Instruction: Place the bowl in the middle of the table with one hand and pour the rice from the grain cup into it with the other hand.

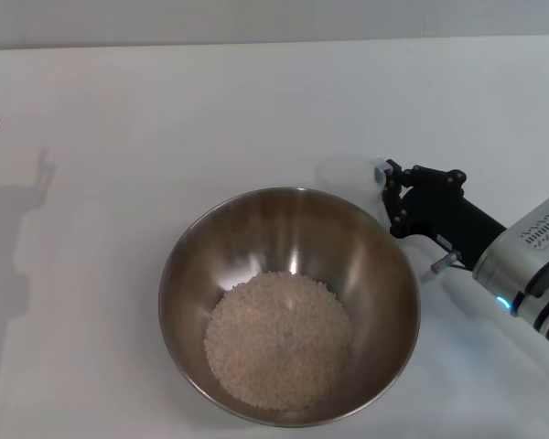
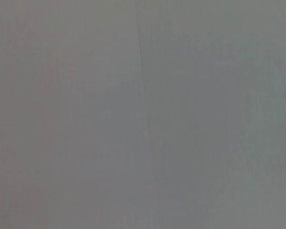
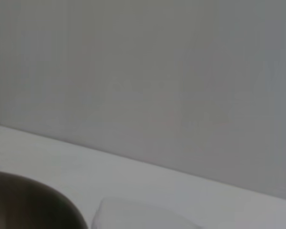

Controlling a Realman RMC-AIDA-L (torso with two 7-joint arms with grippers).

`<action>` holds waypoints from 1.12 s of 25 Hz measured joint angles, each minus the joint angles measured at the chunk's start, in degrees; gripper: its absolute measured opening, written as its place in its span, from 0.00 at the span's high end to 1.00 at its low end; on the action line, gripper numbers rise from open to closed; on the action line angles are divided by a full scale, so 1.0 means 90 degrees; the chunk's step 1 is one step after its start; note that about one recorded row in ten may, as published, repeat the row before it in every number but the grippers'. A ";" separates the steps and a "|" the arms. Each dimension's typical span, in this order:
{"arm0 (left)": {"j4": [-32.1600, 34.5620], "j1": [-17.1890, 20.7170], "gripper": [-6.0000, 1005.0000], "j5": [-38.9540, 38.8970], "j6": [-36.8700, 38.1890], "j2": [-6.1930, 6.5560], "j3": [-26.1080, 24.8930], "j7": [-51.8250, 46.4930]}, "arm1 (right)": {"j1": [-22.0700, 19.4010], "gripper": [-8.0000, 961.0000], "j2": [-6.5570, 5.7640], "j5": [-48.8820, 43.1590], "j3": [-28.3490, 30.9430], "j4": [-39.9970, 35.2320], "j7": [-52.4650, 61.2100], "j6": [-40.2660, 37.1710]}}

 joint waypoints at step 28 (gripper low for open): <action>0.0027 0.0055 0.18 -0.0018 0.0031 0.0000 0.0069 -0.0033 | -0.2484 0.41 -0.0044 0.0789 0.1047 0.0007 0.0059 -0.3741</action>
